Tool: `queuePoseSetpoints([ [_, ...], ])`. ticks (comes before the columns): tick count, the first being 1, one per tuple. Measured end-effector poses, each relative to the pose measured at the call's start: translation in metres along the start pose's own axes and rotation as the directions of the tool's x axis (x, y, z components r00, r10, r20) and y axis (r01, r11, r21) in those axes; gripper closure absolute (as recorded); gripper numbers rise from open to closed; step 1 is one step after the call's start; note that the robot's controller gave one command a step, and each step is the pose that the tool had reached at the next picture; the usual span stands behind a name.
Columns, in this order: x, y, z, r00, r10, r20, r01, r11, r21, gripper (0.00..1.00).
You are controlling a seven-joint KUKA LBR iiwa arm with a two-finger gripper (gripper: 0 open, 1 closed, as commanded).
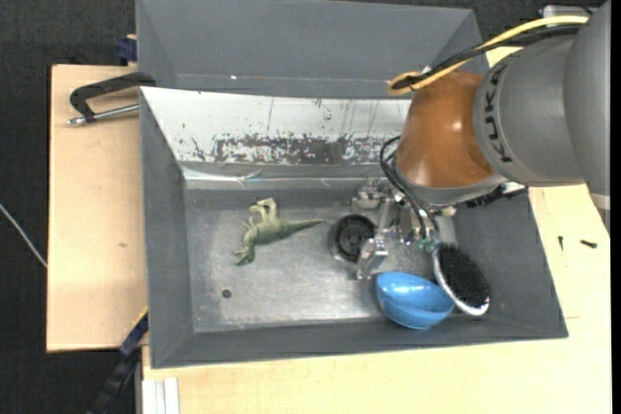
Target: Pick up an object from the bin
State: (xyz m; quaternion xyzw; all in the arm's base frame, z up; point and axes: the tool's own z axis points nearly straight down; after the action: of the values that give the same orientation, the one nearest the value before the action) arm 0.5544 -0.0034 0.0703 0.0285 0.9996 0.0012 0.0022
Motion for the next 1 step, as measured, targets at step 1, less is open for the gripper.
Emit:
queuePoseSetpoints([
  [1, -0.0016, -0.0035, -0.0041, 1.0, 0.004, 0.007, -0.004, 1.0, 0.0, 1.0],
])
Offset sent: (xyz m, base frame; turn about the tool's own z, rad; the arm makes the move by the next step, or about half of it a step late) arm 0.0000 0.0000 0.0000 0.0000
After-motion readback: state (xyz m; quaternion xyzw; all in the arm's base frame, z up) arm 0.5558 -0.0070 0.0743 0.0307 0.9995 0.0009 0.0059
